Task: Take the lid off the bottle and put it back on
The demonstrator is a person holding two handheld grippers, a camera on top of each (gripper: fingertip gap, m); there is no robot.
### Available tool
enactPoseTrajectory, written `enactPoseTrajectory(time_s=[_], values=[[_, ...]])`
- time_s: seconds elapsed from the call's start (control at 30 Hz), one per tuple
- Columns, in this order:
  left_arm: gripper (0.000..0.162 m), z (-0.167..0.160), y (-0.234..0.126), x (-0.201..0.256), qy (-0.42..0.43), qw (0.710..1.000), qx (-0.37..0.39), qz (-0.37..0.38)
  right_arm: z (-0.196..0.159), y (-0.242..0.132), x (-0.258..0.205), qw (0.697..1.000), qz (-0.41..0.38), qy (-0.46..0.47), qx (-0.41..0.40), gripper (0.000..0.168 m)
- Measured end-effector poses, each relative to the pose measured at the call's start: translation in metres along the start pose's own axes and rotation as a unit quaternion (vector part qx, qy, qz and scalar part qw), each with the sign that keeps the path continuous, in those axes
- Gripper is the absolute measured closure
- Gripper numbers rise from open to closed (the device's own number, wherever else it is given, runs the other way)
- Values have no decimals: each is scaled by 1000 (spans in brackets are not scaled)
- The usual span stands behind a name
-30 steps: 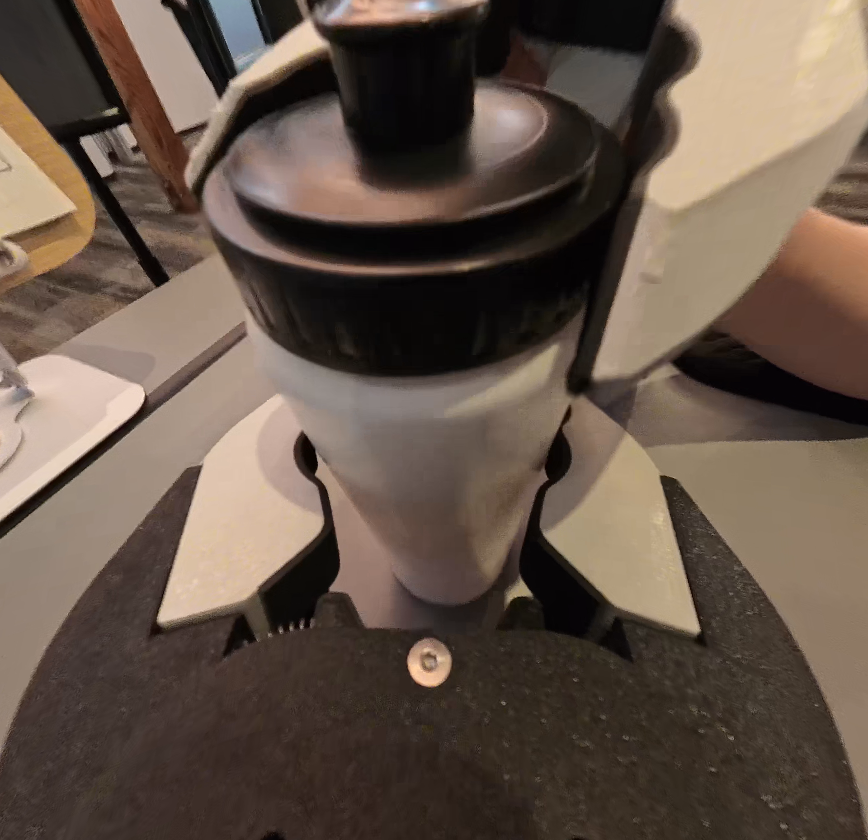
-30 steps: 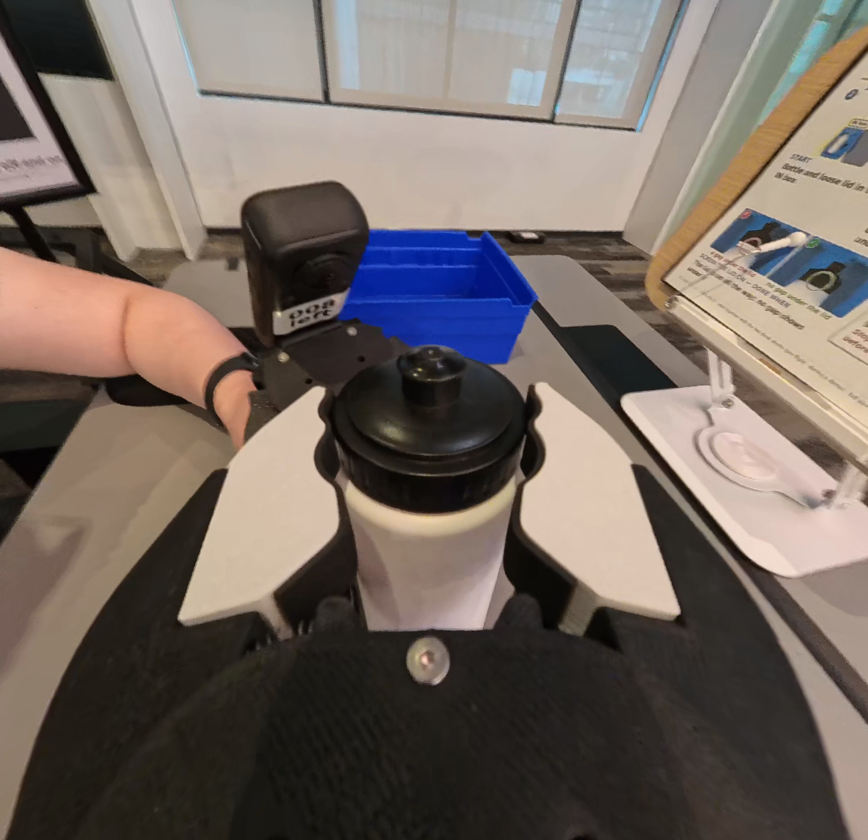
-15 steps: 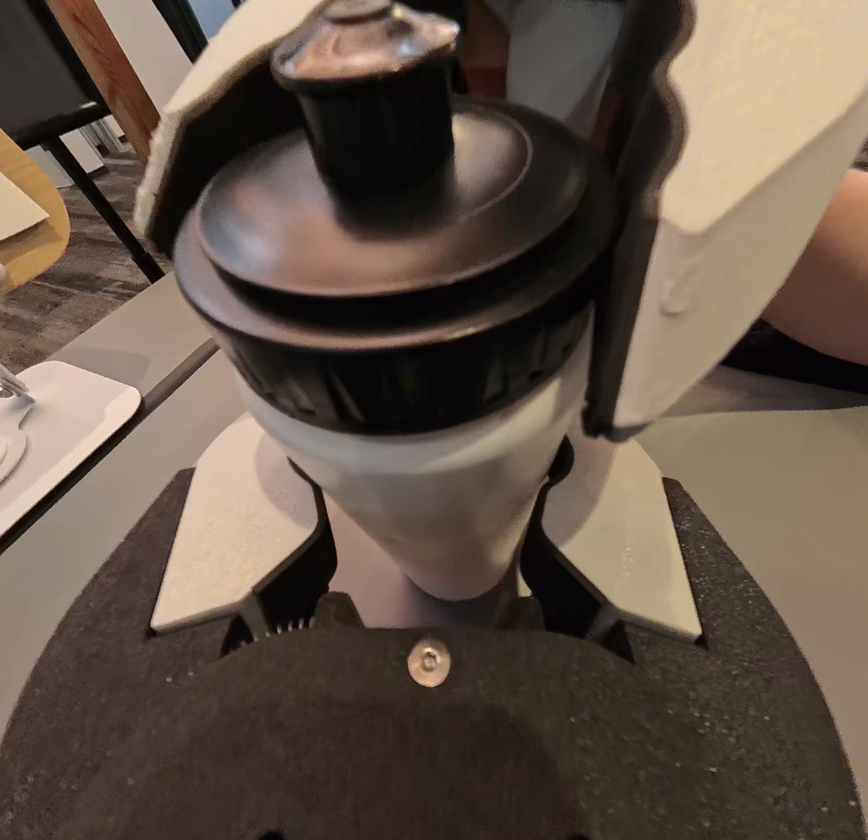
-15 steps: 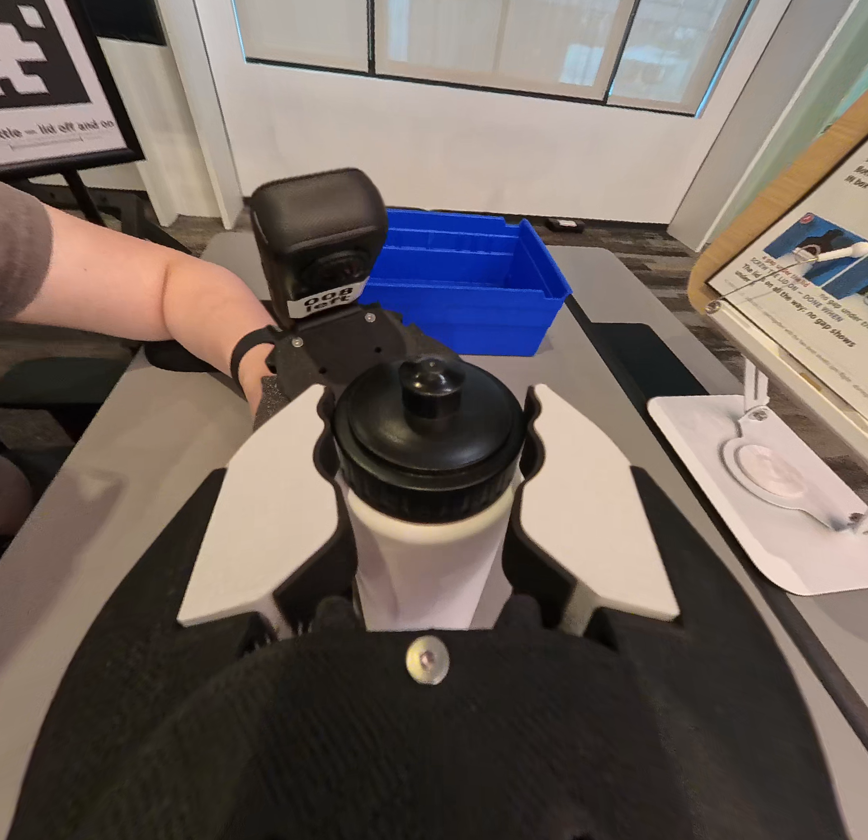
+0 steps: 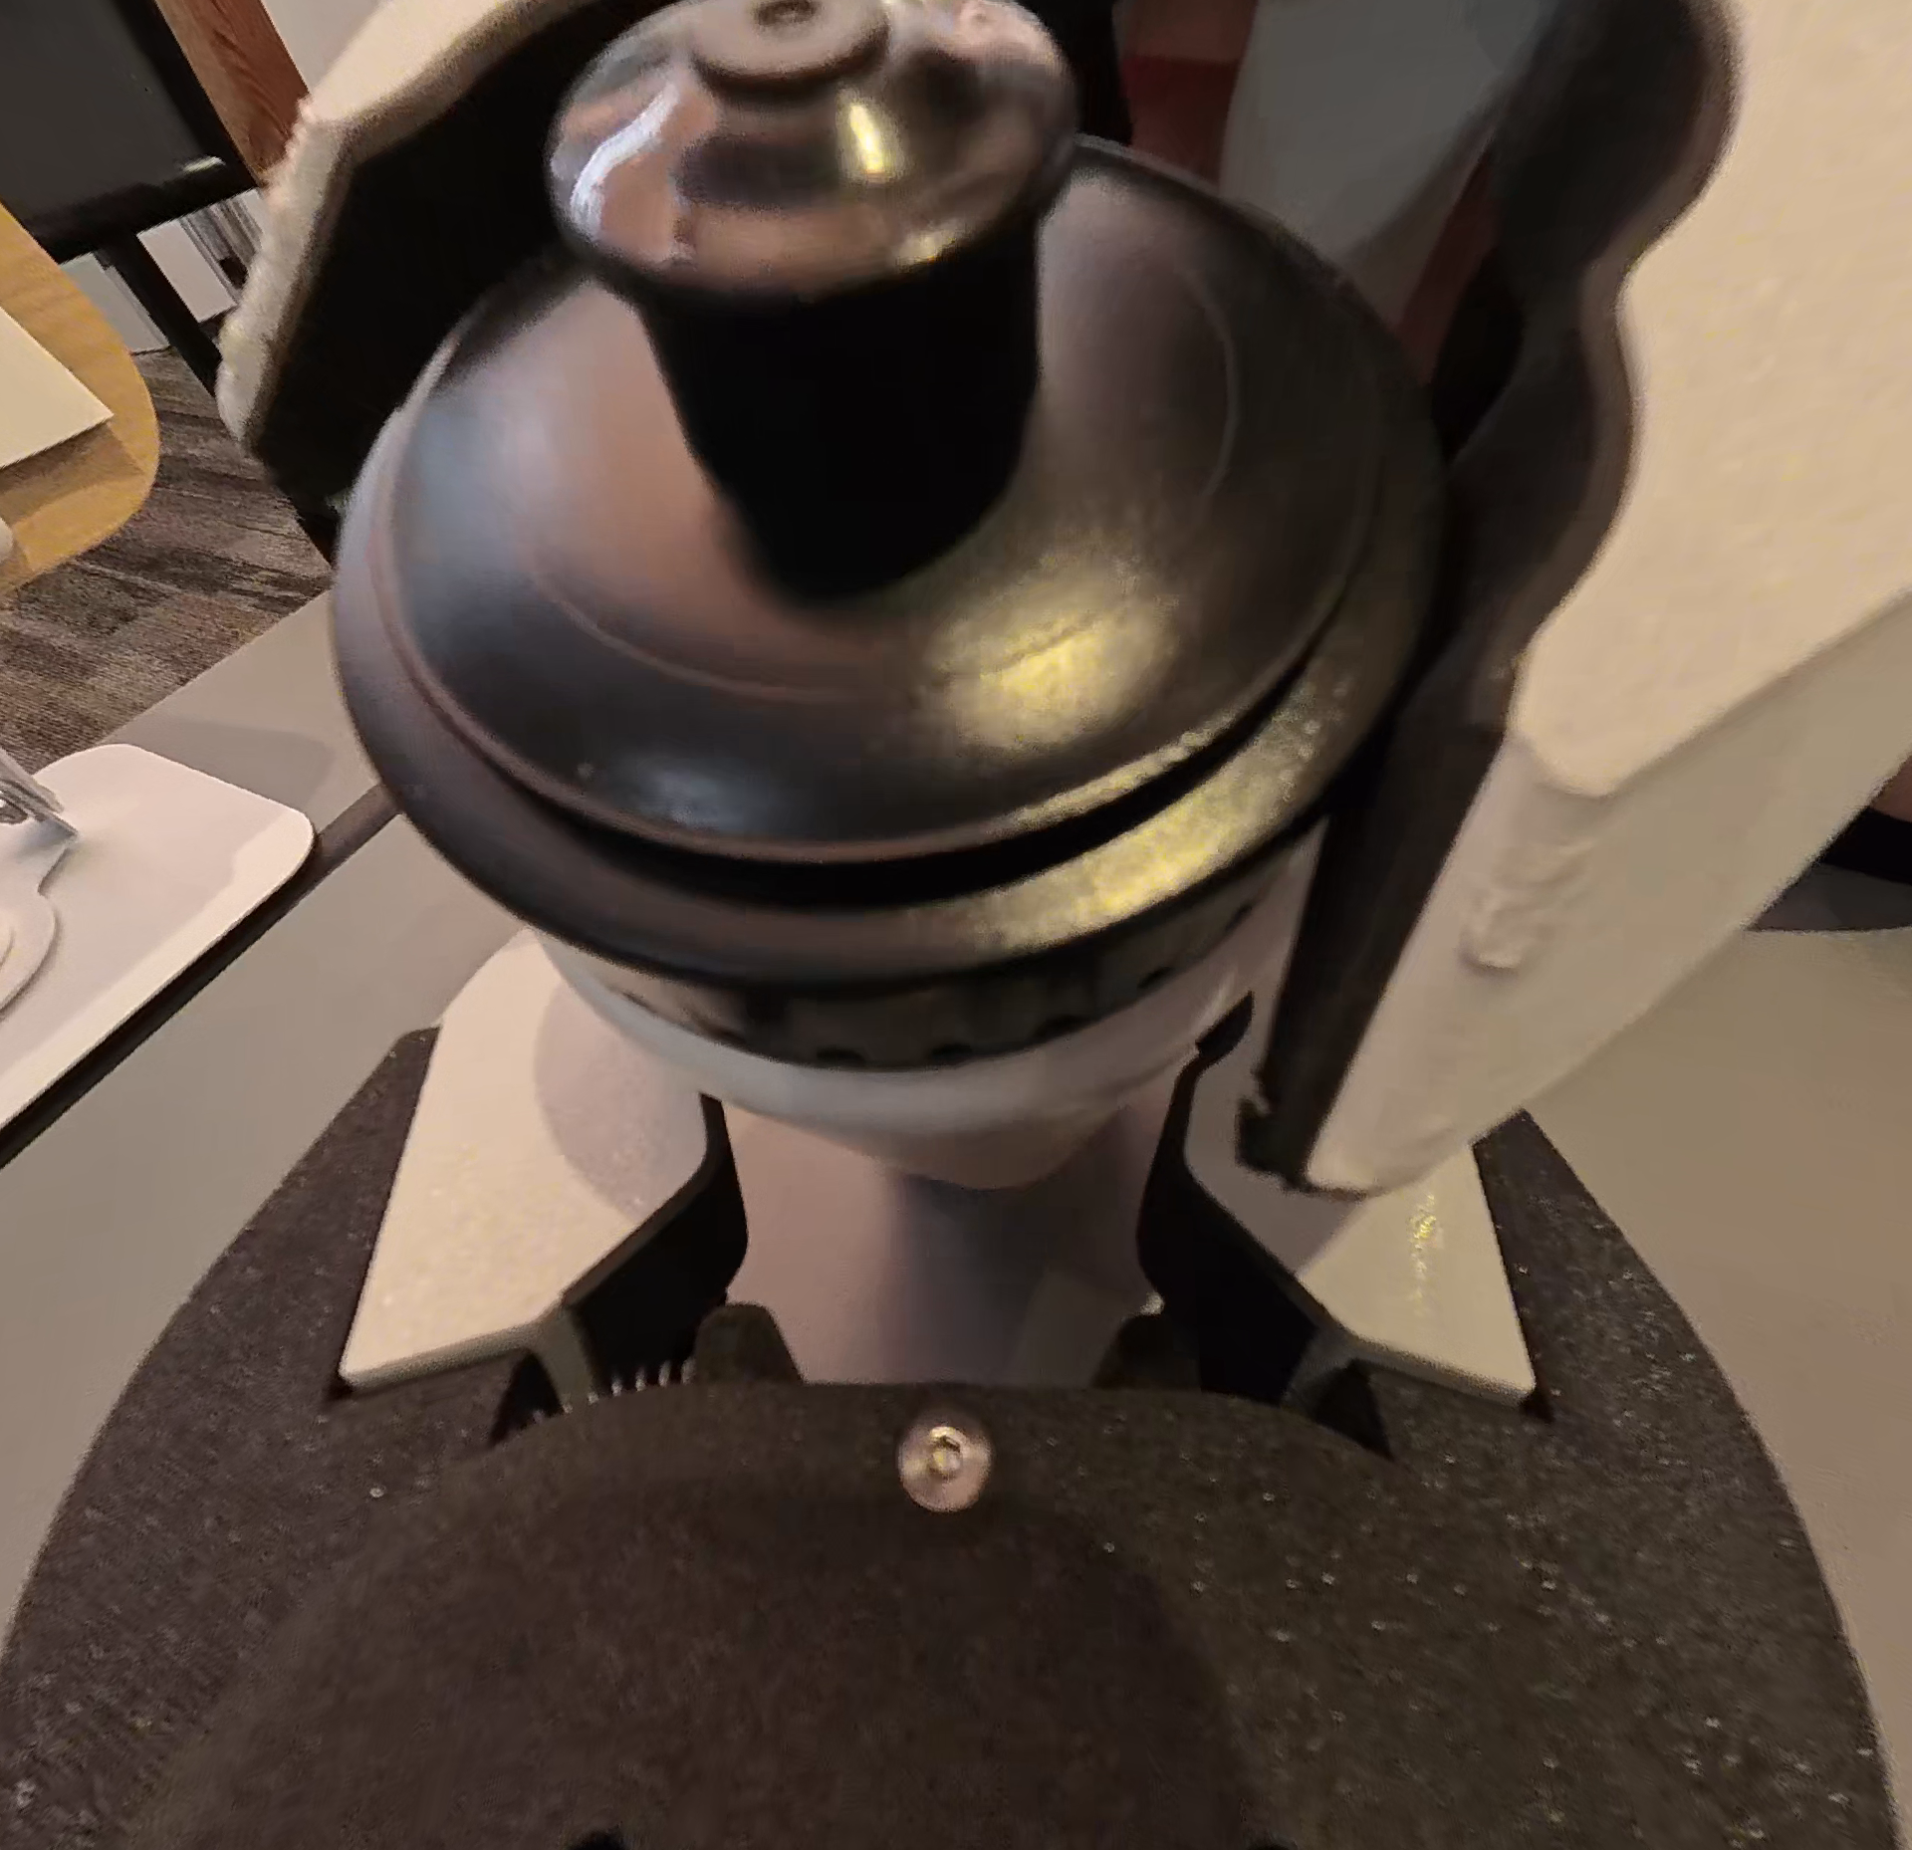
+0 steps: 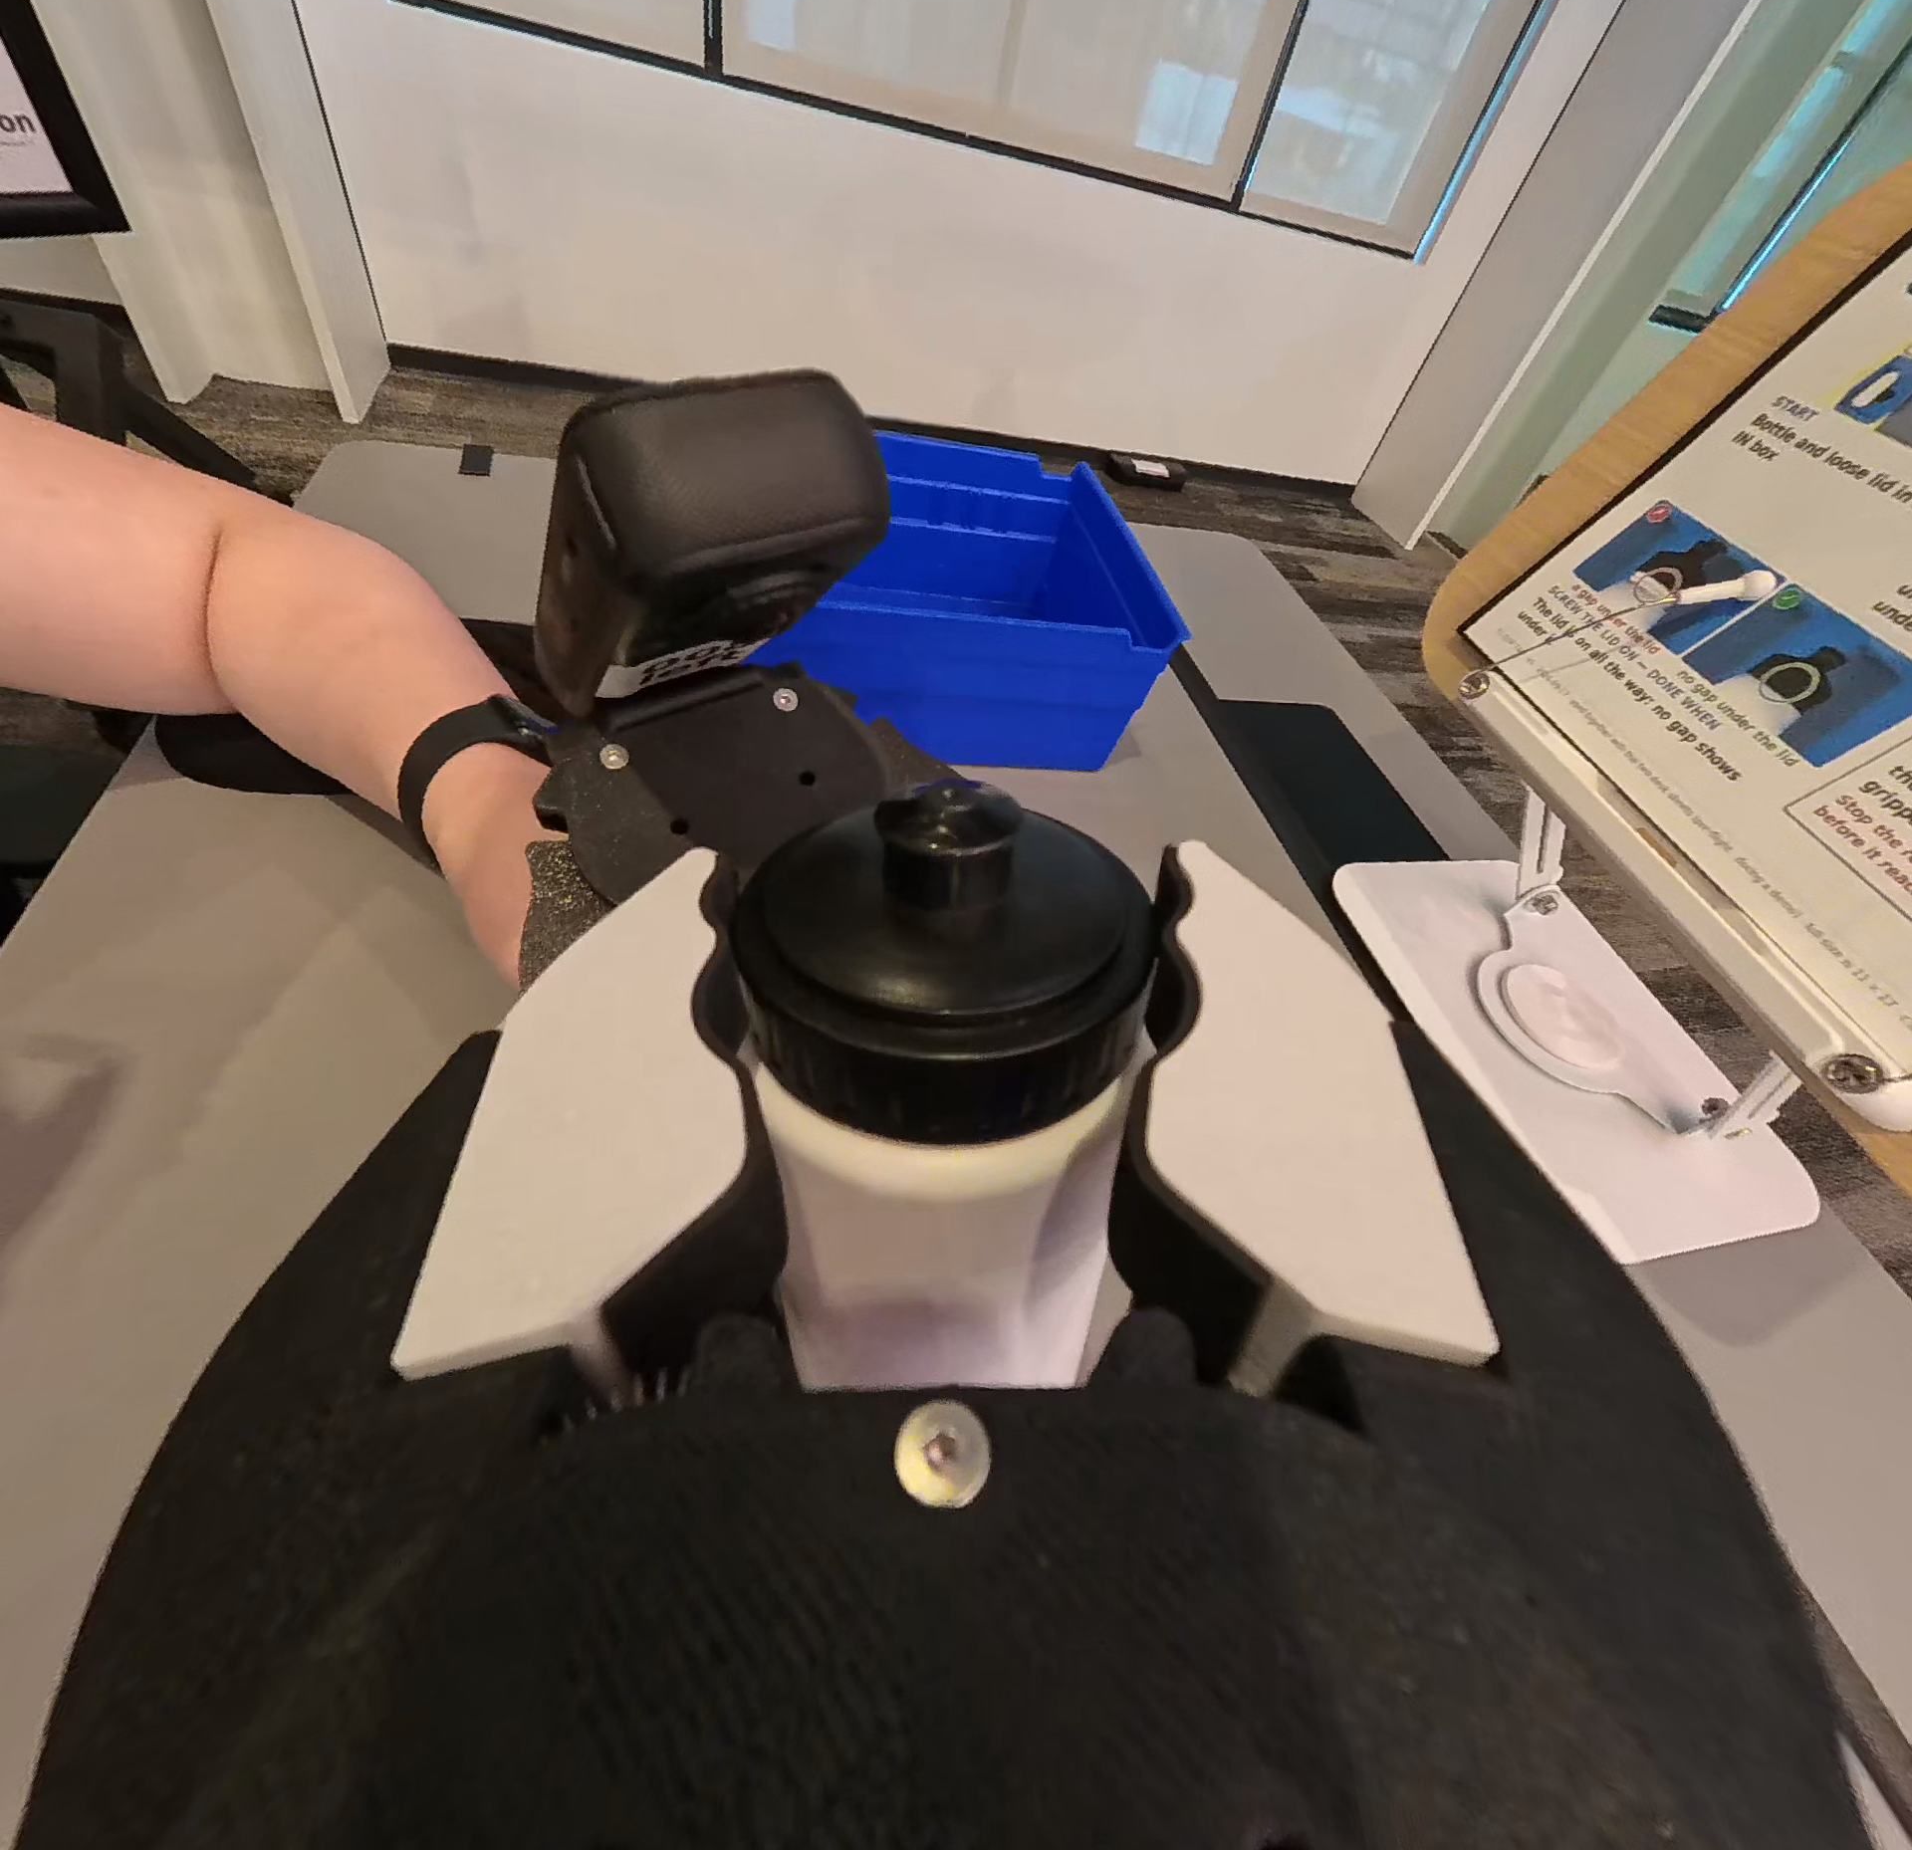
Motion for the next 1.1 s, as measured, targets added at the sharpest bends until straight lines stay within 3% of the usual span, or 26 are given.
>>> enactPoseTrajectory(time_s=[0.1, 0.2, 0.33, 0.57, 0.8, 1.1], values=[[65, 0, -1, -5, -7, 1000, 2, 8, -4, -1, 4, 1000, 0, 6, -1, 90], [65, -1, -6, -15, -23, 1000, 3, 17, -15, -2, 11, 999, 2, 22, -32, 76], [64, -3, -9, -22, -46, 999, -1, 3, -25, 2, 17, 997, 10, 67, -35, 78], [69, -16, -15, -25, 32, 999, -14, 35, -45, 12, 18, 993, 1, 79, -88, 82], [56, -23, -31, -32, 11, 1000, 13, 13, -60, 20, 14, 986, -11, 93, -135, 83], [52, -20, -51, -33, 20, 999, 22, -27, -76, 22, 22, 979, -35, 125, -158, 84]])
Point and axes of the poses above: each gripper's, where its closed fingertips meet, y out along the fingers, z out of its top, x = y × z across the jaws, the point moved 4 cm from there along -y, back along the fingers
